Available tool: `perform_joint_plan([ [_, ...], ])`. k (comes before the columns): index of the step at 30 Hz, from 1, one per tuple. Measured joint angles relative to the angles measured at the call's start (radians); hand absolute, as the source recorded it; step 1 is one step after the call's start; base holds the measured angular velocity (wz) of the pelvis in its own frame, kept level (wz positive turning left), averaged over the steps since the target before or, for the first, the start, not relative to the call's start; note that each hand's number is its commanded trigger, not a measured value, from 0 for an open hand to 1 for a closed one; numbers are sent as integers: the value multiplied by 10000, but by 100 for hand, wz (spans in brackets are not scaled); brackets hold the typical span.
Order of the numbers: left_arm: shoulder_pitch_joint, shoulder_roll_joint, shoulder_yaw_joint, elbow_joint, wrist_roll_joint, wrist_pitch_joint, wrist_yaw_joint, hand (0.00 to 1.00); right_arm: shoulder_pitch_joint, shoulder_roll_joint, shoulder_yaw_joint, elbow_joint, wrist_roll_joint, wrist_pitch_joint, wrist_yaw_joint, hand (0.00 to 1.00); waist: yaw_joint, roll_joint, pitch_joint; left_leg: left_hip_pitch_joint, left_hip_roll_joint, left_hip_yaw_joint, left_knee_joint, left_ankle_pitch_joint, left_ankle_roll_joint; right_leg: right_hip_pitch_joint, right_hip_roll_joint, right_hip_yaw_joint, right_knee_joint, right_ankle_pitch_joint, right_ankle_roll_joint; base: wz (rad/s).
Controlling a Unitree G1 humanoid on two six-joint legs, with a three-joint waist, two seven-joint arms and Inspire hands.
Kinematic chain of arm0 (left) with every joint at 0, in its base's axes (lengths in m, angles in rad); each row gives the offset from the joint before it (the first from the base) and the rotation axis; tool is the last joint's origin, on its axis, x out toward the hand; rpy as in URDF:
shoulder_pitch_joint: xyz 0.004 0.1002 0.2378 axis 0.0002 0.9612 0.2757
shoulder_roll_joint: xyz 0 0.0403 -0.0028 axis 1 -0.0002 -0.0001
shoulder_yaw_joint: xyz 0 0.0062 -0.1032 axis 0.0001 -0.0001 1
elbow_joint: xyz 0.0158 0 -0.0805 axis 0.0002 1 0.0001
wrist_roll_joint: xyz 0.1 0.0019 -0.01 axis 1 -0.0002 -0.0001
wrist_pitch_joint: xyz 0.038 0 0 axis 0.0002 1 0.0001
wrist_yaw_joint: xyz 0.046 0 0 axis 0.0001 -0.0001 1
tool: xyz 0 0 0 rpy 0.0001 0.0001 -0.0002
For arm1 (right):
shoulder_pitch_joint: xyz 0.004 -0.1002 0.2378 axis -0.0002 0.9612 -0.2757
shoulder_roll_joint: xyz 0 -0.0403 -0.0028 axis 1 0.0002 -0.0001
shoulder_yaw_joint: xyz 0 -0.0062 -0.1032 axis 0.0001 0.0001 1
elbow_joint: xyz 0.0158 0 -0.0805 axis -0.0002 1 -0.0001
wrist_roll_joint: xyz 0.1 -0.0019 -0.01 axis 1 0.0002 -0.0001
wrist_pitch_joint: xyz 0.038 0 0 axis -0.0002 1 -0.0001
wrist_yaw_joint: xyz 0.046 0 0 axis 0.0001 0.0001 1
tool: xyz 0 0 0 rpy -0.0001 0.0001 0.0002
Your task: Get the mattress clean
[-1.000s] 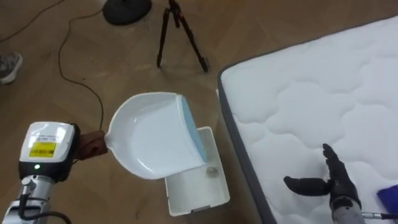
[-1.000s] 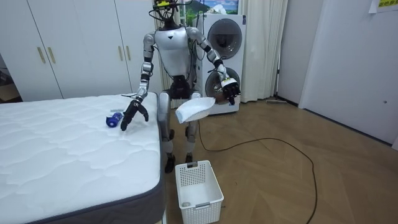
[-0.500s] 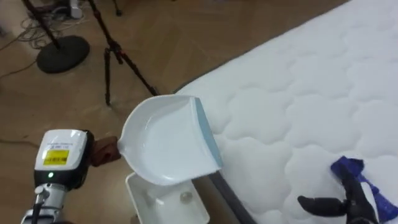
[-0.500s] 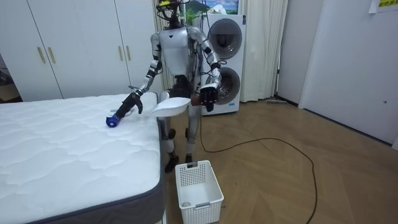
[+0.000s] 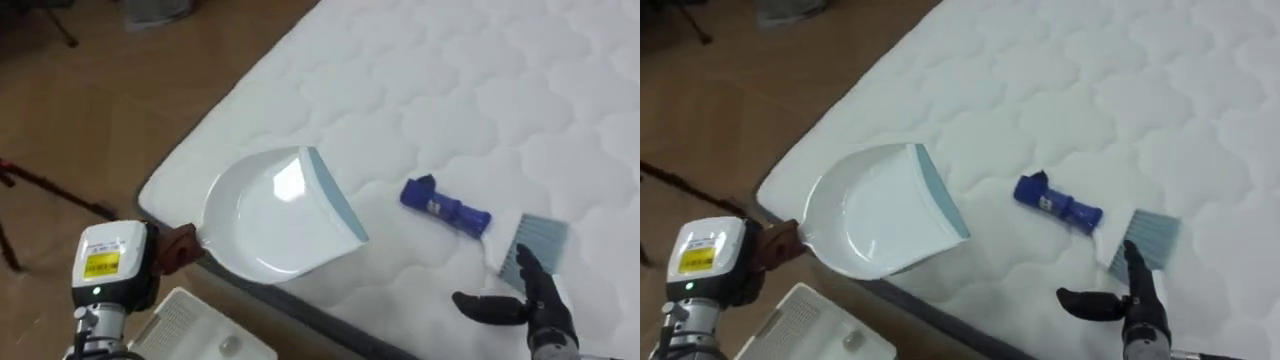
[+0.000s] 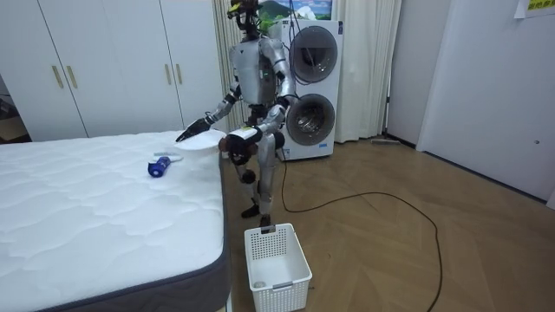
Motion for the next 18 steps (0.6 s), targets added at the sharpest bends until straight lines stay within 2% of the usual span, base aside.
perform_joint_plan([
  [1, 2, -82, -9, 4, 0, 56, -84, 100, -21, 0, 0, -1, -15, -18, -6, 0, -63, 24, -51, 13, 19, -222, 1, 30, -42, -15, 112, 181, -53, 88, -57, -55],
  [2, 2, -123, -14, 2, 0, 87, -99, 100, -32, 0, 1, -3, -16, -46, 3, 0, -76, 34, -63, 16, 21, -353, 3, 41, -56, -44, 168, 297, -53, 121, -87, -60],
  [3, 6, -189, -17, 3, -7, 131, -117, 100, -42, -1, -2, -20, -4, -73, 55, 0, -74, 52, -71, 8, -15, -899, 74, 74, -65, -81, 281, 525, -80, 210, -157, -86],
  [4, 52, -248, -16, 3, -173, 148, -168, 100, -48, -1, 1, -21, 4, -73, 165, 0, 18, 73, -76, -1, -137, -1802, 162, 85, -53, -127, 436, 795, -70, 302, -230, -97],
  [5, 89, -268, -9, 1, -231, 164, -228, 100, -45, -1, 4, -22, -6, -73, 244, 0, 96, 88, -88, 3, -193, -2247, 193, 92, -49, -152, 518, 946, -61, 351, -273, -117],
  [6, 140, -285, 1, -25, -370, 201, -323, 100, -40, 1, 5, -78, -43, -73, 359, 0, 189, 95, -95, -3, -311, -3027, 222, 107, -51, -191, 693, 1298, -65, 422, -346, -100],
  [7, 232, -283, 39, -118, -372, 229, -368, 100, -9, 6, 5, -254, -60, -73, 455, 0, 182, 91, -110, -6, -339, -3284, 225, 122, -77, -263, 829, 1579, -68, 475, -406, -88],
  [11, 642, -331, 42, -686, -358, 170, -506, 100, 44, 6, -15, -648, -60, -77, 605, 0, -96, -2, -143, 154, -334, -3217, -25, 281, -196, -471, 1098, 2216, -72, 601, -532, -54],
  [12, 721, -368, 48, -817, -355, 123, -505, 100, 90, 5, -14, -777, -81, -77, 707, 0, -35, -16, -143, 194, -333, -3423, -67, 322, -218, -493, 1244, 2475, -206, 729, -604, -97],
  [13, 804, -451, 47, -858, -354, 130, -505, 100, 113, 20, 0, -790, -83, -74, 806, 0, 120, -7, -142, 249, -360, -3918, -81, 335, -227, -467, 1451, 2725, -418, 915, -686, -111],
  [14, 851, -496, 47, -877, -354, 130, -505, 100, 116, 31, 3, -792, -85, -73, 839, 0, 215, -4, -140, 283, -406, -4258, -80, 342, -234, -465, 1523, 2754, -478, 997, -736, -125],
  [15, 913, -563, 43, -883, -357, 116, -506, 100, 111, 50, 5, -801, -123, -73, 852, 0, 368, -2, -141, 334, -496, -4951, -81, 342, -234, -444, 1665, 2757, -608, 1147, -824, -103],
  [16, 911, -565, 36, -884, -368, 96, -506, 100, 108, 56, 7, -845, -238, -72, 860, 0, 386, -8, -143, 328, -500, -5239, -104, 338, -241, -402, 1732, 2643, -729, 1239, -906, -77],
  [17, 908, -565, 24, -884, -372, 94, -508, 100, 109, 52, -2, -880, -281, -72, 858, 0, 293, -11, -140, 319, -480, -5307, -138, 333, -253, -351, 1773, 2637, -760, 1280, -924, -31],
  [18, 898, -569, 2, -884, -370, 73, -510, 100, 108, 37, -20, -921, -347, -72, 842, 0, 53, -21, -127, 364, -460, -5312, -248, 323, -288, -312, 1800, 2622, -773, 1286, -940, -3],
])
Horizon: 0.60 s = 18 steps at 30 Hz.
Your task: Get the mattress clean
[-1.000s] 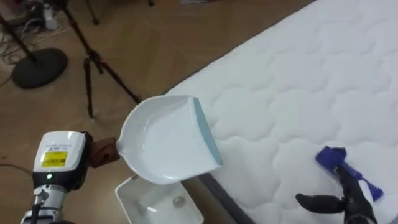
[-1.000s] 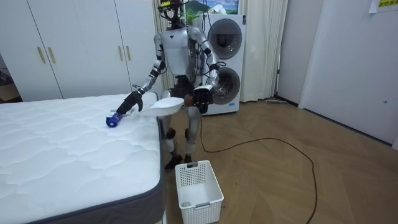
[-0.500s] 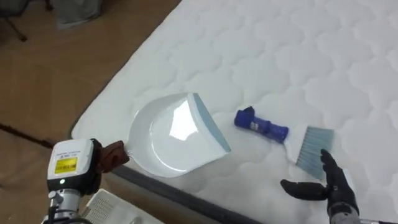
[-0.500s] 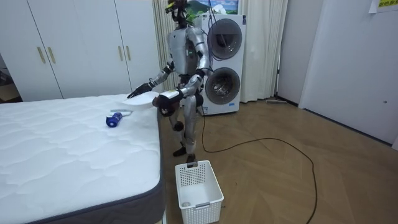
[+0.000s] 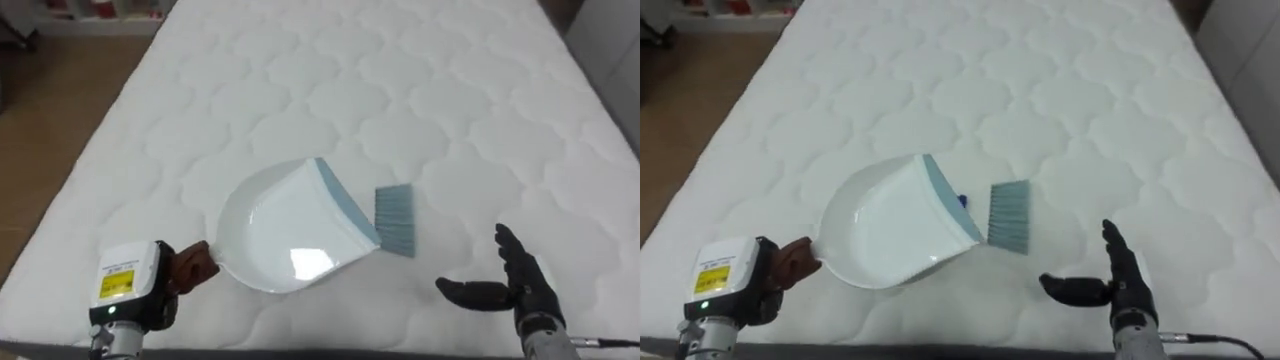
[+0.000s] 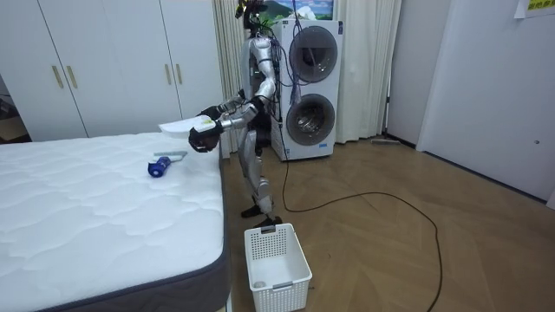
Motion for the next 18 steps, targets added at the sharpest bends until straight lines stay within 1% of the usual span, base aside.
perform_joint_plan([
  [1, -35, -2, -52, 0, 0, -11, -1, 100, 1, -16, -9, -19, -54, 0, -29, 0, -231, 23, 27, 48, 10, 4, -85, 16, -28, -1, 23, 22, -6, 1, -11, -4],
  [2, -55, -2, -89, -1, -9, -26, -1, 100, 10, -24, -14, -24, -54, 5, -35, 0, -296, 42, 38, 88, 10, 25, -153, 20, -36, -7, 38, 40, -26, 3, -17, -7],
  [3, -90, -2, -189, 0, -181, -67, -1, 100, 60, -27, -14, -112, -83, 33, -52, 0, -449, 93, 67, 134, 17, 67, -227, 29, -49, -21, 61, 79, -103, 5, -27, -20],
  [4, -103, -6, -300, 0, -394, -89, -3, 100, 157, -26, -12, -245, -82, 48, -52, 0, -484, 159, 67, 174, 26, 183, -306, 43, -68, -92, 97, 145, -115, 8, -32, -26],
  [5, -104, -11, -312, 0, -407, -110, -9, 41, 187, -25, -12, -276, -90, 54, -52, 0, -475, 184, 55, 182, 33, 253, -351, 46, -73, -112, 126, 221, -104, 11, -38, -34],
  [6, -111, -10, -310, 1, -395, -165, -29, 0, 240, -21, -25, -273, -157, 102, -56, 0, -481, 211, 57, 207, 33, 276, -394, 57, -83, -103, 160, 295, -86, 18, -49, -32],
  [9, -176, -9, -186, 12, -401, -290, -55, 0, 380, 25, -188, -239, -435, 118, -151, 0, -515, 204, 74, 269, -1, 327, -367, 55, -81, -266, 183, 398, 259, -109, -72, -23],
  [11, -294, 12, -119, 18, -567, -355, -56, 0, 370, 62, -298, -124, -470, 118, -153, 0, -478, 220, 98, 322, -8, 430, -359, 44, -72, -417, 180, 421, 530, -172, -79, -21],
  [13, -376, 44, -42, 17, -1157, -410, -54, 0, 363, 167, -328, -94, -329, 141, -161, 0, -447, 253, 141, 382, -15, 665, -337, -48, -38, -644, 169, 364, 936, -291, -93, -28],
  [14, -397, 42, 21, 17, -1226, -450, -54, 0, 349, 192, -323, -90, -284, 141, -160, 0, -430, 244, 173, 404, -12, 771, -331, -64, -29, -692, 169, 364, 1032, -311, -97, -38],
  [15, -485, 43, 112, 17, -1375, -488, -54, 0, 301, 214, -319, -56, -285, 142, -151, 0, -377, 252, 224, 402, -10, 938, -291, -131, -19, -757, 160, 273, 1165, -348, -116, -46],
  [16, -557, 42, 224, 16, -1368, -507, -54, 0, 244, 219, -320, -42, -308, 155, -137, 0, -286, 267, 233, 355, -11, 1119, -260, -198, -15, -877, 143, 113, 1284, -369, -138, -45],
  [18, -571, 44, 304, 20, -1390, -505, -54, 0, 231, 223, -319, 17, -320, 162, -69, 0, -272, 283, 238, 378, -13, 1246, -260, -212, -10, -844, 117, -3, 1193, -370, -145, -26],
])
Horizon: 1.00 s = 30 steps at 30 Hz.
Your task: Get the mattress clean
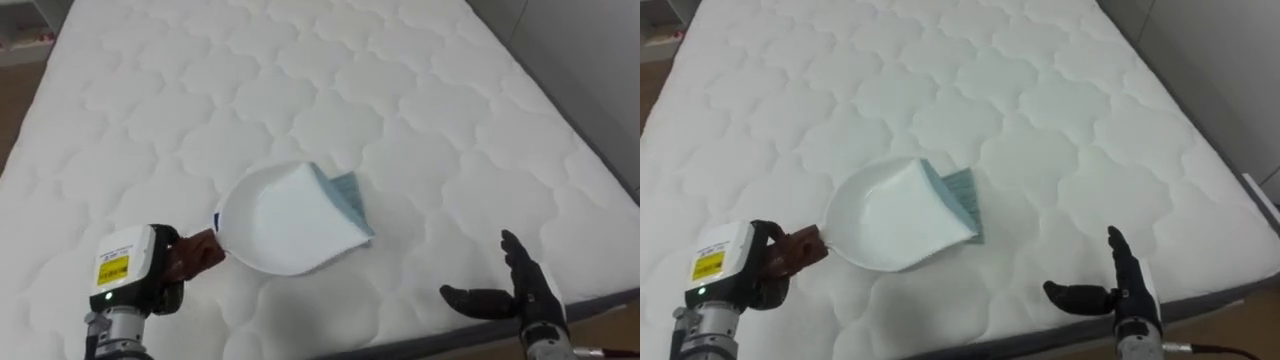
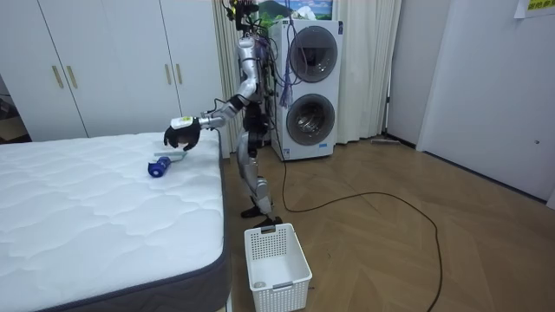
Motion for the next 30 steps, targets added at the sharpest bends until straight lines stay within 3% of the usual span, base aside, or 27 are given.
perform_joint_plan([
  [8, -7, -102, -4, 1, -168, -139, 10, 0, 11, 21, 11, 187, 184, 42, 66, 0, -176, -67, -7, 58, 17, -71, -69, 1, -2, 206, 46, -1, -329, 23, -40, 0],
  [15, 63, -209, -13, 119, -574, 96, 73, 0, 28, 21, 12, 222, 271, 177, 55, 0, -197, -304, -143, 105, 46, -86, -185, 5, -5, 342, 76, -40, -590, 28, -39, 0],
  [18, 73, -267, -18, 225, -804, 231, 74, 0, 50, 18, -1, 276, 281, 190, 51, 0, -192, -332, -155, 278, 104, -95, -278, 6, -7, 677, 141, -45, -1005, 123, -16, 0],
  [26, 523, -309, 604, 360, -1232, 285, 201, 0, 35, 22, -815, 1419, 337, 334, -249, 0, -137, -386, -185, 570, 180, -147, -397, 7, -12, 1142, 224, -129, -1658, 277, -4, 0],
  [30, 662, -636, 1167, 1228, -2173, 200, 714, 0, 33, 19, -1242, 2197, 691, 351, -743, 0, 67, -408, -170, 790, 189, -160, -509, 9, -15, 1306, 282, -18, -1715, 278, -5, -7],
])
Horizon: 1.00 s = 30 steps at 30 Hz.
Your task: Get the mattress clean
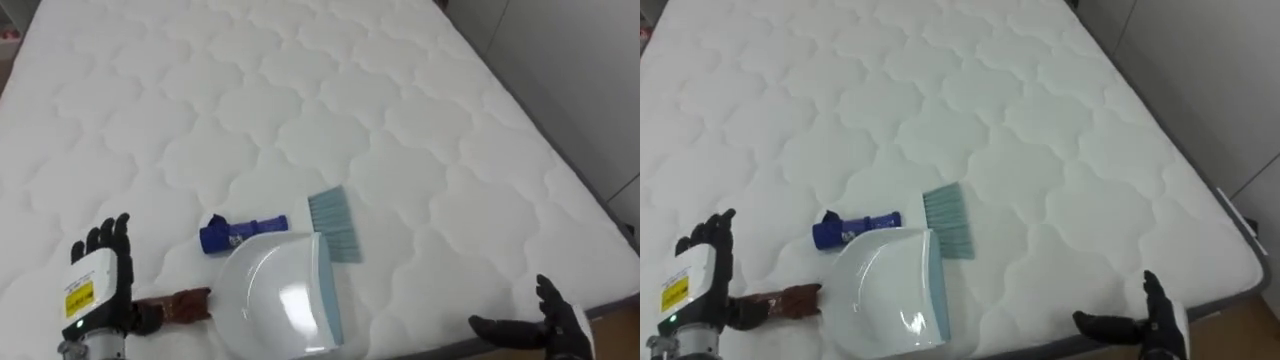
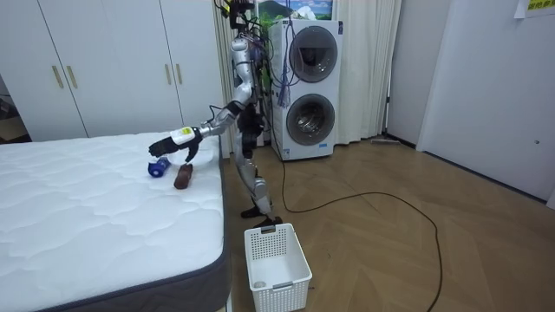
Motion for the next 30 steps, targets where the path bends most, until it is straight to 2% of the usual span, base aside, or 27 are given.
perform_joint_plan([
  [2, 220, -35, 356, 39, -356, -17, 103, 0, 31, -4, -379, 457, 148, 6, -209, 0, 36, -47, 3, 98, 11, 0, -93, 2, -4, 36, 29, 16, 5, -1, -2, -6],
  [5, 575, -49, 975, 376, -945, -71, 699, 0, 19, -19, -967, 1258, 746, 12, -638, 0, 71, -175, -3, 172, 12, -2, -110, 2, -4, 94, 29, -13, 13, -5, -5, 0],
  [8, 1252, -68, 1386, 505, -2008, -38, 1091, 0, 141, -11, -1296, 2106, 791, 46, -929, 0, 37, -293, 2, 227, 12, -21, -151, -14, -33, 173, 37, -28, -92, -3, -4, 0],
  [10, 1563, -237, 1631, 953, -2715, 58, 1168, 0, 238, -1, -1492, 3036, 756, 186, -1004, 0, 53, -299, 16, 434, 20, -34, -313, -24, -50, 355, 67, -8, -165, 22, -4, 0],
  [12, 1674, -402, 1889, 1656, -2938, 141, 1134, 0, 230, -1, -1639, 3635, 717, 402, -961, 0, 75, -294, 11, 527, 12, -46, -439, -34, -63, 433, 84, -20, -152, 22, -4, 0],
  [14, 1666, -564, 2021, 2313, -3564, 374, 949, 0, 261, 9, -1681, 4106, 698, 602, -854, 0, 35, -308, 6, 537, 2, -86, -449, -42, -65, 450, 77, -44, -142, 25, 0, 2],
  [16, 1711, -678, 2074, 3031, -4453, 706, 327, 0, 329, 55, -1686, 4506, 414, 969, -622, 0, 39, -320, 6, 541, 6, -112, -435, -41, -65, 475, 52, -190, -143, 31, -5, 2],
  [17, 1734, -687, 2067, 3173, -4688, 802, 106, 0, 336, 55, -1682, 4589, 311, 1038, -495, 0, 42, -315, 4, 547, 8, -111, -428, -41, -65, 479, 54, -195, -143, 31, -5, 0],
  [18, 1727, -700, 2074, 3468, -5191, 1000, -407, 0, 325, 58, -1682, 4764, 151, 1178, -227, 0, 41, -342, 20, 573, 12, -110, -422, -40, -65, 481, 55, -214, -142, 31, -6, 0],
  [20, 1648, -726, 2249, 4108, -5990, 1258, -1138, 0, 258, 60, -1698, 5090, -354, 1356, 161, 0, 82, -270, -1, 657, 13, -98, -422, -39, -68, 509, 74, -175, -155, 34, -10, -3],
  [21, 1662, -814, 2469, 4401, -6577, 1468, -1638, 0, 245, 87, -1795, 5169, -803, 1519, 396, 0, 76, -308, 26, 708, 16, -92, -432, -39, -68, 544, 86, -164, -145, 33, -10, -7],
  [22, 1684, -887, 2508, 4701, -7003, 1670, -2121, 0, 261, 119, -1798, 5155, -1199, 1661, 574, 0, 83, -267, 3, 731, 20, -33, -430, -39, -68, 558, 95, -136, -120, 33, -11, -10],
  [25, 1684, -936, 2500, 5115, -7249, 2170, -3361, 0, 213, 300, -1758, 5136, -2506, 1854, 1151, 0, 107, -258, 22, 742, 22, 32, -444, -45, -75, 592, 118, -42, -131, 32, -10, -9],
  [30, 1505, -927, 2434, 5069, -7227, 2485, -4520, 0, 168, 368, -1315, 5134, -4357, 2114, 2105, 0, 216, -261, 21, 805, 22, 19, -454, -51, -83, 638, 114, -41, -127, 33, -11, 1],
])
